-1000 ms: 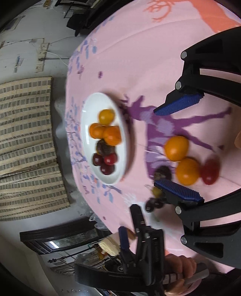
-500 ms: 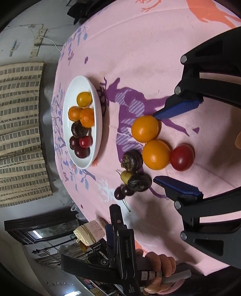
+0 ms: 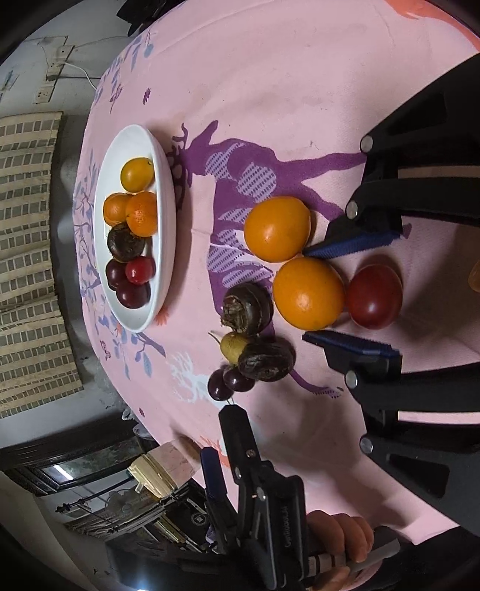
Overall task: Organize fruits
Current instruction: 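Grasp another brown mangosteen with the left tool while the right tool grasps an orange, then release the mangosteen onto the white plate while the right tool releases the orange there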
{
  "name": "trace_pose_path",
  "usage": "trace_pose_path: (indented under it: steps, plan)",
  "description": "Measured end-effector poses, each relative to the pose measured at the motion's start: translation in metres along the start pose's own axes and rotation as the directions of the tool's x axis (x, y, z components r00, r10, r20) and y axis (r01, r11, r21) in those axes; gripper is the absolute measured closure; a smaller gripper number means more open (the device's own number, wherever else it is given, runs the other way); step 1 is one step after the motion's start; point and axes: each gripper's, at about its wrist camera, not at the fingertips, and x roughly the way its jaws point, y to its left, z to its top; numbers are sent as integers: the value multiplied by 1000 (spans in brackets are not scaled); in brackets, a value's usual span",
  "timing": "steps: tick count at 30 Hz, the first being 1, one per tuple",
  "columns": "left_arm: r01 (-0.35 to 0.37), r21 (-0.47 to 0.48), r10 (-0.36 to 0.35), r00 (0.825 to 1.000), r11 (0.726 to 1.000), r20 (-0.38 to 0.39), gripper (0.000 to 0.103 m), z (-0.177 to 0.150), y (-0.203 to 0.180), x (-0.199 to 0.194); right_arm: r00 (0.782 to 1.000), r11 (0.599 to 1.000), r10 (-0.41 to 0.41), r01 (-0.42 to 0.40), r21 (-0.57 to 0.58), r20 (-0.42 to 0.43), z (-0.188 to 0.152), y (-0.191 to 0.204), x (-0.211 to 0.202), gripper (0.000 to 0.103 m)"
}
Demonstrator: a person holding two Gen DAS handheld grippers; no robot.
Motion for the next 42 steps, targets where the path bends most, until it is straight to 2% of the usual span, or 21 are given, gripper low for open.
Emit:
trace_pose_path:
  steps: [3, 8, 10, 13, 15, 17, 20, 22, 24, 27, 30, 31, 35, 42]
  plan:
    - [2, 4, -2, 1000, 1000, -4, 10, 0, -1, 1, 1000, 1000, 0, 0, 7, 13, 0, -2, -2, 64]
    - [17, 10, -17, 1000, 1000, -19, 10, -2, -3, 3, 993, 997, 47, -53, 52, 111, 3, -11, -23, 64]
    - [46, 15, -46, 998, 999, -34, 10, -3, -5, 5, 989, 995, 43, -55, 81, 142, 3, -18, -31, 64]
    - [141, 28, -139, 988, 990, -71, 10, -7, -13, 9, 989, 992, 25, -43, 121, 148, 3, -27, -33, 64]
    - [205, 41, -200, 975, 978, -98, 22, -10, -21, 12, 989, 989, 23, -43, 138, 147, 3, -30, -34, 64]
    - [222, 67, -214, 970, 973, -114, 32, -14, -30, 16, 989, 989, 22, -44, 143, 148, 3, -31, -35, 64]
    - [222, 90, -208, 968, 971, -136, 46, -17, -41, 25, 988, 989, 24, -46, 138, 155, 3, -29, -37, 64]
    - [211, 100, -196, 971, 972, -134, 47, -17, -45, 28, 987, 990, 27, -49, 133, 161, 3, -28, -39, 64]
    - [199, 117, -184, 975, 973, -129, 53, -15, -51, 31, 986, 990, 33, -55, 130, 163, 3, -27, -40, 64]
    - [170, 125, -155, 981, 977, -118, 54, -12, -57, 35, 986, 990, 38, -59, 127, 163, 3, -26, -41, 64]
    - [140, 143, -126, 986, 980, -105, 67, -10, -63, 37, 985, 991, 38, -59, 123, 167, 2, -25, -42, 64]
    - [138, 149, -124, 987, 979, -102, 69, -10, -64, 37, 985, 991, 35, -56, 120, 168, 3, -24, -42, 64]
    - [118, 169, -103, 991, 979, -91, 69, -10, -68, 36, 985, 991, 35, -56, 123, 169, 3, -25, -42, 64]
    - [122, 166, -109, 990, 979, -85, 69, -12, -65, 26, 985, 992, 23, -44, 121, 173, 2, -26, -43, 64]
